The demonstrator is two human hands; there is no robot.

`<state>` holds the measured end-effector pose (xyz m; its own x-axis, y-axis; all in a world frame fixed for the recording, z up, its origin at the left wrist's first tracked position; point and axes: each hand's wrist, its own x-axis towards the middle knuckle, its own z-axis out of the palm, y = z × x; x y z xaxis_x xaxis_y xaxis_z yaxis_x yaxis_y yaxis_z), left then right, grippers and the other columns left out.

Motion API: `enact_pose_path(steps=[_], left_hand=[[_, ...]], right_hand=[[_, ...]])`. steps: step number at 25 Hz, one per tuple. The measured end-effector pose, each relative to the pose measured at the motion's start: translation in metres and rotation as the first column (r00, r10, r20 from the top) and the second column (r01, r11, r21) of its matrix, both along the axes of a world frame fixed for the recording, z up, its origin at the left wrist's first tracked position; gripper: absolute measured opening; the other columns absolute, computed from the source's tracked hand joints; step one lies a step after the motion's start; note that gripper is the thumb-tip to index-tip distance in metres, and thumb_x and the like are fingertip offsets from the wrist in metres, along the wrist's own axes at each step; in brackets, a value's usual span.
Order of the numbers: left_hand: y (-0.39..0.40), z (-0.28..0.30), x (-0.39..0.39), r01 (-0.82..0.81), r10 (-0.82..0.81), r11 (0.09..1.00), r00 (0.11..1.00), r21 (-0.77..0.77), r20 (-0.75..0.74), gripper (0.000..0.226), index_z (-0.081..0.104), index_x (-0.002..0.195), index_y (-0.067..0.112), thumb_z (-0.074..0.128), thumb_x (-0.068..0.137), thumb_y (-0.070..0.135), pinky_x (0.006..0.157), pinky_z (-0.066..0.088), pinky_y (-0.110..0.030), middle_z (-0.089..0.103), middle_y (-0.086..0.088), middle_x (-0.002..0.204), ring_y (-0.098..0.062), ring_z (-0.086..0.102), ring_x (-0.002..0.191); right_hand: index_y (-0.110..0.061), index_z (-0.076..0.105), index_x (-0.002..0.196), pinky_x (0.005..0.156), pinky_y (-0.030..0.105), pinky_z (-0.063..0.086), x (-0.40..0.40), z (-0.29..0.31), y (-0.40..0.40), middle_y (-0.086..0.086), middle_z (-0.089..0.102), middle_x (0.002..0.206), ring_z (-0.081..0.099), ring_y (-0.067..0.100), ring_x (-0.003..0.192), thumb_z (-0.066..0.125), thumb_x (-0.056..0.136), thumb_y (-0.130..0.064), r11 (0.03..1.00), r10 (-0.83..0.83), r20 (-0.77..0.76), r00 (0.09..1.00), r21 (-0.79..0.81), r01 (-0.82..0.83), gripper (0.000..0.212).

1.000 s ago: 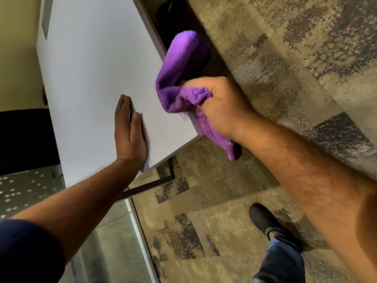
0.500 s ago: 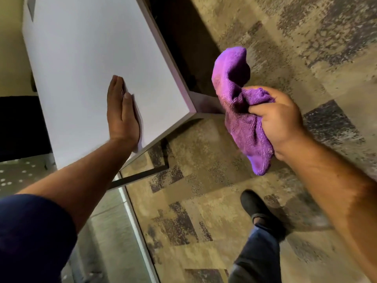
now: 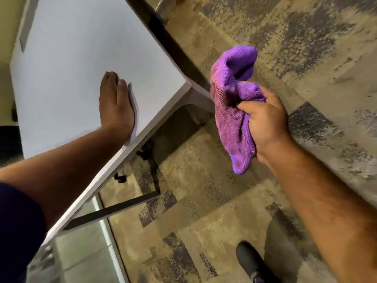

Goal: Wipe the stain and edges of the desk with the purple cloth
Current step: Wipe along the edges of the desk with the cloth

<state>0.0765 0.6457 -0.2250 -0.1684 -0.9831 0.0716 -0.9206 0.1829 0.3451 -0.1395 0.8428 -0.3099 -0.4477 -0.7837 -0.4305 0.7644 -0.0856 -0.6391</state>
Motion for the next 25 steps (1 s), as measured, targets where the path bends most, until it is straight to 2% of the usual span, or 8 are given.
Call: enact_pose_path(steps=[2, 3, 5, 7, 12, 17, 20, 25], left_hand=[[-0.002, 0.002, 0.007, 0.134, -0.135, 0.991, 0.991, 0.014, 0.015, 0.058, 0.053, 0.143, 0.013, 0.028, 0.107, 0.050, 0.125, 0.029, -0.042, 0.053, -0.007, 0.151, -0.021, 0.046, 0.143], [-0.004, 0.003, 0.013, 0.195, -0.197, 0.980, 0.979, 0.046, 0.049, 0.060, 0.050, 0.148, 0.013, 0.027, 0.108, 0.052, 0.126, 0.026, -0.043, 0.049, -0.008, 0.157, -0.023, 0.042, 0.149], [-0.006, 0.009, 0.037, 0.314, -0.331, 0.942, 0.926, 0.115, 0.183, 0.062, 0.024, 0.169, 0.020, 0.024, 0.114, 0.048, 0.134, 0.006, -0.034, 0.016, 0.000, 0.179, -0.017, 0.012, 0.166], [-0.010, 0.010, 0.059, 0.394, -0.406, 0.914, 0.889, 0.097, 0.211, 0.063, 0.016, 0.171, 0.022, 0.023, 0.114, 0.048, 0.136, 0.002, -0.036, 0.007, 0.003, 0.180, -0.013, 0.004, 0.166], [-0.012, 0.000, 0.067, 0.418, -0.419, 0.908, 0.908, 0.036, 0.030, 0.060, 0.032, 0.166, 0.025, 0.027, 0.112, 0.050, 0.136, 0.015, -0.039, 0.024, 0.006, 0.177, -0.010, 0.019, 0.164], [-0.017, -0.003, 0.066, 0.413, -0.409, 0.911, 0.900, -0.007, -0.153, 0.052, 0.047, 0.159, 0.024, 0.038, 0.112, 0.044, 0.132, 0.028, -0.033, 0.043, 0.008, 0.168, -0.007, 0.037, 0.156], [-0.017, -0.002, 0.067, 0.416, -0.412, 0.909, 0.895, -0.011, -0.168, 0.050, 0.050, 0.158, 0.024, 0.041, 0.112, 0.042, 0.130, 0.031, -0.029, 0.047, 0.009, 0.166, -0.005, 0.041, 0.153], [-0.015, -0.005, 0.067, 0.388, -0.386, 0.921, 0.909, -0.017, -0.160, 0.047, 0.050, 0.157, 0.028, 0.041, 0.113, 0.040, 0.126, 0.030, -0.023, 0.047, 0.013, 0.165, -0.004, 0.042, 0.152]], right_hand=[[-0.018, 0.077, 0.081, 0.078, 0.024, 0.055, 0.019, 0.004, 0.009, -0.010, 0.075, 0.072, 0.068, 0.008, 0.074, 0.055, 0.082, 0.010, 0.997, -0.060, -0.053, 0.997, -0.049, 0.057, 0.036], [-0.018, 0.075, 0.084, 0.078, 0.023, 0.055, 0.026, 0.005, 0.012, -0.011, 0.075, 0.072, 0.068, 0.007, 0.074, 0.054, 0.084, 0.012, 0.995, -0.094, -0.073, 0.993, -0.050, 0.091, 0.036], [-0.017, 0.071, 0.087, 0.078, 0.022, 0.056, 0.049, 0.005, 0.020, -0.012, 0.075, 0.069, 0.068, 0.005, 0.072, 0.052, 0.088, 0.016, 0.975, -0.220, -0.075, 0.973, -0.030, 0.218, 0.038], [-0.014, 0.070, 0.093, 0.079, 0.024, 0.058, 0.069, -0.001, 0.022, -0.010, 0.076, 0.072, 0.070, 0.008, 0.075, 0.054, 0.089, 0.015, 0.935, -0.355, -0.018, 0.935, -0.011, 0.355, 0.033], [-0.009, 0.070, 0.110, 0.094, 0.035, 0.059, 0.104, -0.016, 0.011, -0.003, 0.078, 0.088, 0.071, 0.018, 0.094, 0.056, 0.092, 0.010, 0.894, -0.446, 0.035, 0.894, -0.026, 0.447, 0.030], [-0.023, 0.074, 0.101, 0.096, 0.034, 0.060, 0.110, -0.019, -0.013, -0.011, 0.077, 0.090, 0.071, 0.010, 0.095, 0.061, 0.089, 0.001, 0.876, -0.481, -0.156, 0.863, -0.050, 0.479, 0.029], [-0.019, 0.073, 0.115, 0.095, 0.027, 0.058, 0.097, -0.013, -0.031, -0.008, 0.077, 0.101, 0.071, 0.004, 0.099, 0.058, 0.093, 0.003, 0.849, -0.526, -0.232, 0.818, -0.093, 0.520, 0.035], [-0.004, 0.066, 0.136, 0.114, 0.030, 0.050, 0.114, 0.001, -0.063, 0.013, 0.071, 0.132, 0.065, 0.025, 0.129, 0.050, 0.090, 0.011, 0.867, -0.490, -0.469, 0.735, -0.176, 0.466, 0.051]])
